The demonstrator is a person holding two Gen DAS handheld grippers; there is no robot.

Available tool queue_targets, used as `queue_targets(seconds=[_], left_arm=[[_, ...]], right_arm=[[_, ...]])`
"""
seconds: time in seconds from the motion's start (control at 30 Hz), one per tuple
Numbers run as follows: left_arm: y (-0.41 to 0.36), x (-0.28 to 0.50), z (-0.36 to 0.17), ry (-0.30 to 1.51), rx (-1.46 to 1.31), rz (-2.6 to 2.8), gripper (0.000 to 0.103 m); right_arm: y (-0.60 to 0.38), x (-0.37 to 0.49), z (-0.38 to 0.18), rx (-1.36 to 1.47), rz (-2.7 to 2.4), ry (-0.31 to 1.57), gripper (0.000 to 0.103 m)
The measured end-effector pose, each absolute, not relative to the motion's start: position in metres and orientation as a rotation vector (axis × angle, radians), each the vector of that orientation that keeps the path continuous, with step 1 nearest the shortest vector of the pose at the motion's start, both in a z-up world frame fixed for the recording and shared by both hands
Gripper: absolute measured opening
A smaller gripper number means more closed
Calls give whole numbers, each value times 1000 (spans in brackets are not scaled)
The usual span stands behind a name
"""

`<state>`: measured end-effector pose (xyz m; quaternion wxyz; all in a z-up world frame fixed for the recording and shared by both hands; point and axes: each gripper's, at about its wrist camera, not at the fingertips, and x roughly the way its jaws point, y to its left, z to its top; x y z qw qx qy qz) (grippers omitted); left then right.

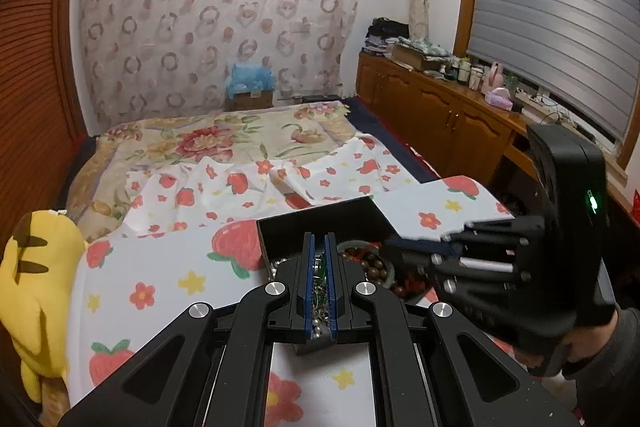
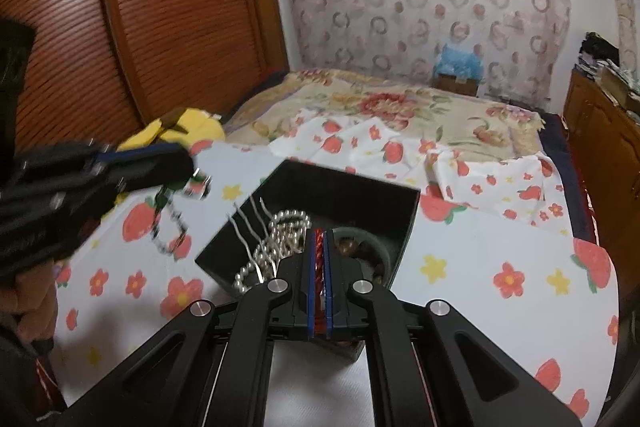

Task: Organize jewelry
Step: 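Lower the red bracelet into the box and open the right tool while the left tool carries the necklace, then lower the green necklace into the box and open the left tool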

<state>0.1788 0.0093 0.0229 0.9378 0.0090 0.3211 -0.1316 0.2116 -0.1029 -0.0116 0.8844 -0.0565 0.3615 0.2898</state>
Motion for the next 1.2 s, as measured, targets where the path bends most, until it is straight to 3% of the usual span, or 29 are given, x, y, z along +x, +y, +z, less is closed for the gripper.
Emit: queue_targets(seconds=[0.1,0.2,0.23,0.8,0.87,0.93,1.07,1.13,1.2], left_arm=[[8,187,19,672,18,-264,4],[5,194,16,678,24,-262,4],[5,194,17,678,21,-263,4],[-6,211,0,706,26,-256,6],[-6,206,-3,709,30,-256,12],[-7,197,-4,702,34,-253,27],[-4,177,-7,695,32,-247,40],[-1,166,-9,690,26,-244,59],[1,151,-11,683,31,-234,72]], right_arm=[[-103,208,-17,-150,590,753,6],[-109,205,-17,-150,583,744,23],[-111,204,-17,-146,580,738,25],[-161,154,-16,-142,545,691,25],[-165,145,-15,-132,551,687,25],[-169,136,-15,-132,554,685,25],[-172,112,-16,-143,559,683,25],[-173,100,-17,-141,572,682,25],[-174,89,-20,-144,577,686,25]])
